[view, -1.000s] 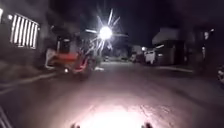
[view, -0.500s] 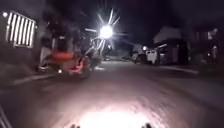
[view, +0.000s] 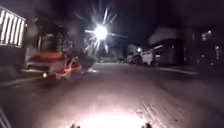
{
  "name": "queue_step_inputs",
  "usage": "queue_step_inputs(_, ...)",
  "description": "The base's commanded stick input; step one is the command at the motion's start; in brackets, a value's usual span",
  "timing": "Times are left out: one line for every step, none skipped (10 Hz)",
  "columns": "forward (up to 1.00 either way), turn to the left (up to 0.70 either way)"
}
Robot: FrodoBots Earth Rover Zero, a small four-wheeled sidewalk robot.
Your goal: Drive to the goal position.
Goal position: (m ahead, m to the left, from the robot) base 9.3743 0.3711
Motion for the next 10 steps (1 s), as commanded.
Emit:
queue_step_inputs(0.85, 0.0)
queue_step_inputs(0.85, 0.0)
queue_step_inputs(0.85, 0.0)
queue_step_inputs(0.85, 0.0)
queue_step_inputs(0.85, 0.0)
queue_step_inputs(0.85, 0.0)
queue_step_inputs(0.85, 0.0)
queue_step_inputs(0.85, 0.0)
queue_step_inputs(0.85, 0.0)
queue_step_inputs(0.85, 0.0)
